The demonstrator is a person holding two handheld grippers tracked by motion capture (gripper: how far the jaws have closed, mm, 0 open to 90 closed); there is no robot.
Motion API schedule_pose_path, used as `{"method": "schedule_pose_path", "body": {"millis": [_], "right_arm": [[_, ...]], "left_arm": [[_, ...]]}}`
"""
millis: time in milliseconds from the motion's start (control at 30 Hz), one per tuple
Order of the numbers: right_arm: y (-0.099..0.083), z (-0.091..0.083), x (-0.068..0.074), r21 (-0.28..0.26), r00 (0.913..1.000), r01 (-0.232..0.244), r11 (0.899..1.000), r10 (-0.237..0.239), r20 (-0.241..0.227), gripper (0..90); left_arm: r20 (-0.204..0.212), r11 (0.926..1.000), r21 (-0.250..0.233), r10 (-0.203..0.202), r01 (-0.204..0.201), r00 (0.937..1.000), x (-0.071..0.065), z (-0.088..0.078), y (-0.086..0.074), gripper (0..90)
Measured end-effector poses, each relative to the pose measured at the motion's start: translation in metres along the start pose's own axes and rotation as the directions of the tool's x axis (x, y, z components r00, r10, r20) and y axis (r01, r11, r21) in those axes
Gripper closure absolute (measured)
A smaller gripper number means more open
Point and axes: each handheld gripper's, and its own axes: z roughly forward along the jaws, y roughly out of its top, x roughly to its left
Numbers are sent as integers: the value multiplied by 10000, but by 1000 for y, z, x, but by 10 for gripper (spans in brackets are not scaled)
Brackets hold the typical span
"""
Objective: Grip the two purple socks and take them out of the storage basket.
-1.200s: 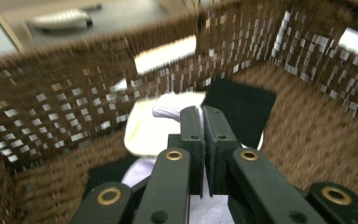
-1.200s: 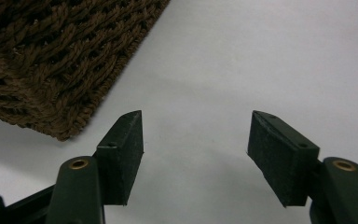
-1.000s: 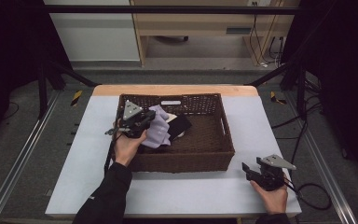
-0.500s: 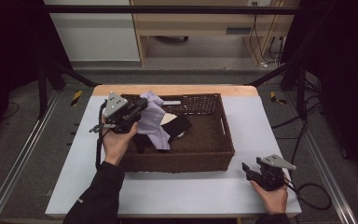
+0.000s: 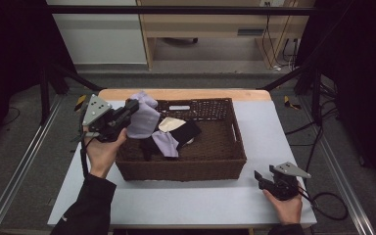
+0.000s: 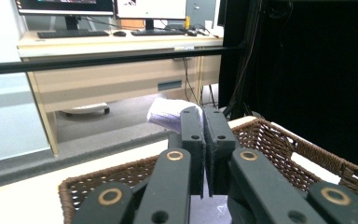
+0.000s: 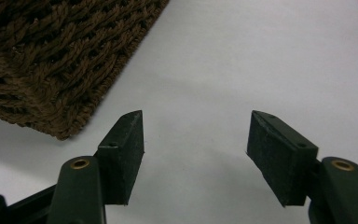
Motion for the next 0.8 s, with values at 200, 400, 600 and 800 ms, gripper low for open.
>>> {"method": "schedule_pose_path", "body": {"millis": [200, 400, 600, 800], "right_arm": [[0, 0, 0, 15, 10000, -11, 10000, 11, 10, 365], [0, 0, 0, 24, 10000, 0, 10000, 0, 15, 365], [0, 0, 0, 22, 10000, 14, 10000, -14, 32, 365], [-1, 0, 0, 53, 10000, -3, 10000, 3, 41, 365]], "left_arm": [[-269, 9998, -208, 67, -73, 9996, 11, -18, 9, 873], [-777, 9993, -346, 76, -103, 9970, 27, -36, 14, 874], [-1188, 9993, -365, -93, 50, 9929, 44, -51, 10, 874], [-1564, 9993, -237, -308, 274, 9872, 61, -63, -4, 873]]}}
